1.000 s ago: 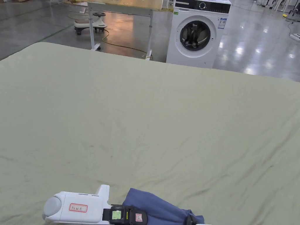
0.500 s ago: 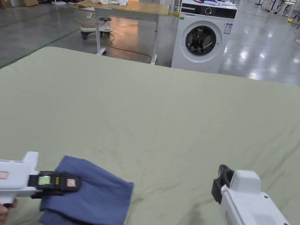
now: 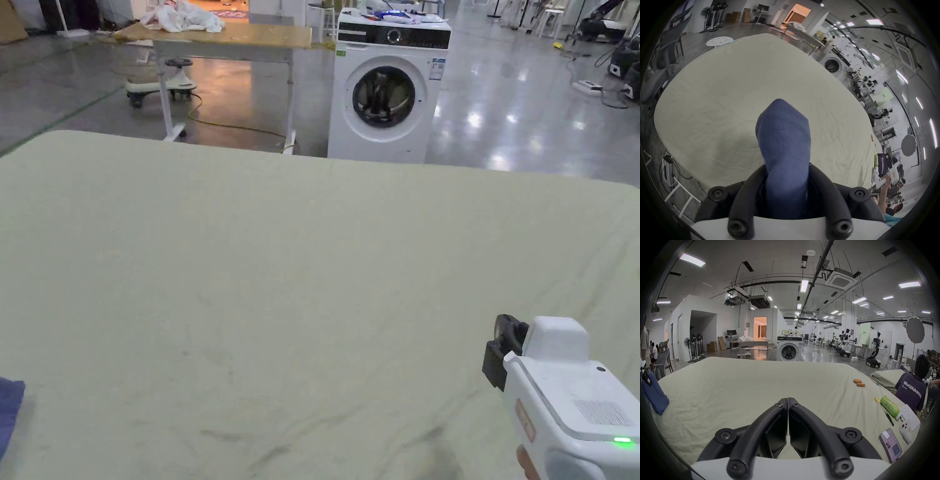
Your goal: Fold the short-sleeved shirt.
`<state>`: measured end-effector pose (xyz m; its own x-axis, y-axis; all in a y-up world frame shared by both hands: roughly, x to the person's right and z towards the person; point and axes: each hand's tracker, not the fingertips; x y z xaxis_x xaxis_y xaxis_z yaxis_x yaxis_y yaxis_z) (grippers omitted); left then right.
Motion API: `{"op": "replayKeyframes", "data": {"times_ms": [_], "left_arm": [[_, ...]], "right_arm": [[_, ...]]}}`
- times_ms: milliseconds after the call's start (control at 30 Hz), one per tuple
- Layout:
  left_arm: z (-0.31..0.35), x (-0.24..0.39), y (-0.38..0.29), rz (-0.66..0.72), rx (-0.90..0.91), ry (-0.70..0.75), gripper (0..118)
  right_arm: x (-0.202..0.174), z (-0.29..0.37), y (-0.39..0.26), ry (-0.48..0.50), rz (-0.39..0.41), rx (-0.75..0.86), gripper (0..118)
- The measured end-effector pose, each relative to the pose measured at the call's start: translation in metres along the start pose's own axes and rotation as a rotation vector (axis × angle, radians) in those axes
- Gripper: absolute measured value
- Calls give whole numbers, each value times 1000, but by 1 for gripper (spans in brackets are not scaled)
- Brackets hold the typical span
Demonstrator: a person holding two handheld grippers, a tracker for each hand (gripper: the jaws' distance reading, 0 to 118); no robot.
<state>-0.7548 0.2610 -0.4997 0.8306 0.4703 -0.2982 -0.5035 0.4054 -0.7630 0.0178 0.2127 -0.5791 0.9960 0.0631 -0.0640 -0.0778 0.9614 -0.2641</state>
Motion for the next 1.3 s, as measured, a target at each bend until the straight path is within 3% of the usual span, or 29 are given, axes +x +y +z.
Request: {"op": "replayKeyframes", "data": {"times_ms": [167,200,333,533,600,633,733,867,1300], "left_arm": [[-12,-6,2,31,-27,90,21],[-19,-27,14,35,-26,126,26],[-22,-31,20,-27,-33,280,65],[-8,-33,22,-73,66,481,64],[-4,-28,14,-78,115,467,64],[-3,-25,11,-80,136,461,58],[-2,-6,0,-186,257,511,23],[-11,26,-29,-284,403,470,4],[-105,206,-166,-506,643,332,0]], "right_arm": [[4,1,-8,-10,-6,-25,0],[5,2,-8,-12,-6,-26,0],[7,2,-7,-20,-5,-25,0],[10,1,-5,-22,-3,-23,0],[9,1,-6,-20,-4,-23,0],[9,1,-6,-17,-4,-25,0],[6,0,-10,-10,-5,-31,0],[3,2,-12,-3,-10,-30,0],[0,8,-16,0,-37,-15,0]]}}
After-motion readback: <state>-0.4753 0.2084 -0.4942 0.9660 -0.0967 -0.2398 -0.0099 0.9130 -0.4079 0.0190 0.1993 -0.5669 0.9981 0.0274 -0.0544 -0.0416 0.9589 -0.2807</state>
